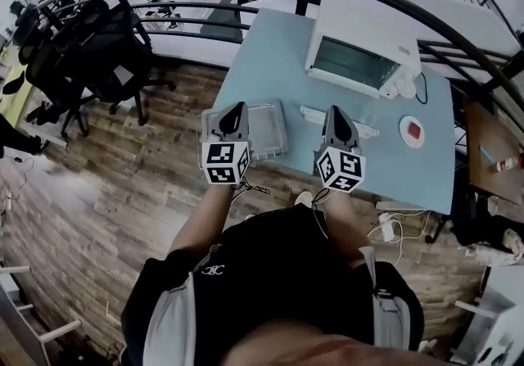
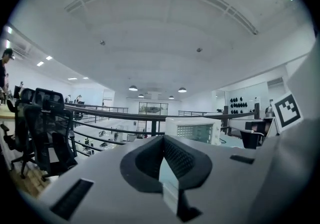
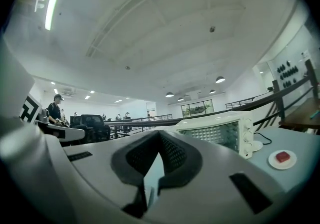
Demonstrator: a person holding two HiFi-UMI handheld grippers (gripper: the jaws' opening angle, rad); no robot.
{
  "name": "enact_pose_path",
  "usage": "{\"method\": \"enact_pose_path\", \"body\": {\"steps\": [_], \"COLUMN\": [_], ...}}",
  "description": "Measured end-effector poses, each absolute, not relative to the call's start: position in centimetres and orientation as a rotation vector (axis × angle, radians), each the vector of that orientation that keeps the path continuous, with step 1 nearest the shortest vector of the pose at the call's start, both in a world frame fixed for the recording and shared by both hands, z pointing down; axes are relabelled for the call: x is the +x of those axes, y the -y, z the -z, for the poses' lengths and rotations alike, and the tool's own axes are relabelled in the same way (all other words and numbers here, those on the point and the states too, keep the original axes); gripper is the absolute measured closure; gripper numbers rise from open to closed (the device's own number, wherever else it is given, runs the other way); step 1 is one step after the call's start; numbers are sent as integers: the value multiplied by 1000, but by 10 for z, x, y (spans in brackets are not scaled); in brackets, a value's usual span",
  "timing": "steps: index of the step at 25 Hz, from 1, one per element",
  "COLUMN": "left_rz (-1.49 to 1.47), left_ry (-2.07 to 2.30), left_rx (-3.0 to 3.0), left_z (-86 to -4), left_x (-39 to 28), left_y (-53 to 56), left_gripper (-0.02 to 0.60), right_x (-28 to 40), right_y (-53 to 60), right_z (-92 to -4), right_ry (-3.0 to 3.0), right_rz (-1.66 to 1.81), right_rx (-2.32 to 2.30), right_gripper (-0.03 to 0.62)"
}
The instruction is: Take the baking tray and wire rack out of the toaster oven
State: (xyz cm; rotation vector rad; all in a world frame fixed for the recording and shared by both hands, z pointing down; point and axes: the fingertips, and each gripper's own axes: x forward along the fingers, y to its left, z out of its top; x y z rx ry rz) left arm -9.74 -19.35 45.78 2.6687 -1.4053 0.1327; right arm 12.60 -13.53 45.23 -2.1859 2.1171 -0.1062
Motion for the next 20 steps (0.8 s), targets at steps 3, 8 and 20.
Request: {"method": "enact_pose_path", "body": {"steps": [3,8,20], "left_rz": [-135,-141,-167], "left_ry": [1327,1211,1062], "left_rx": [2722,2787,2878], "left_z": [-454,-448,-442], "left_x": [-64,-13,79], "left_y": [194,196,202], "left_gripper": [568,568,568], "right_x": [147,185,260], "right_y": [127,117,110], "right_z": [-448,-441,-438], "right_ry": [-2074,-1997,-1893], "right_rz": [89,76,59], "right_rx": [-2224,-2283,-2359], "right_gripper": [592,592,591]}}
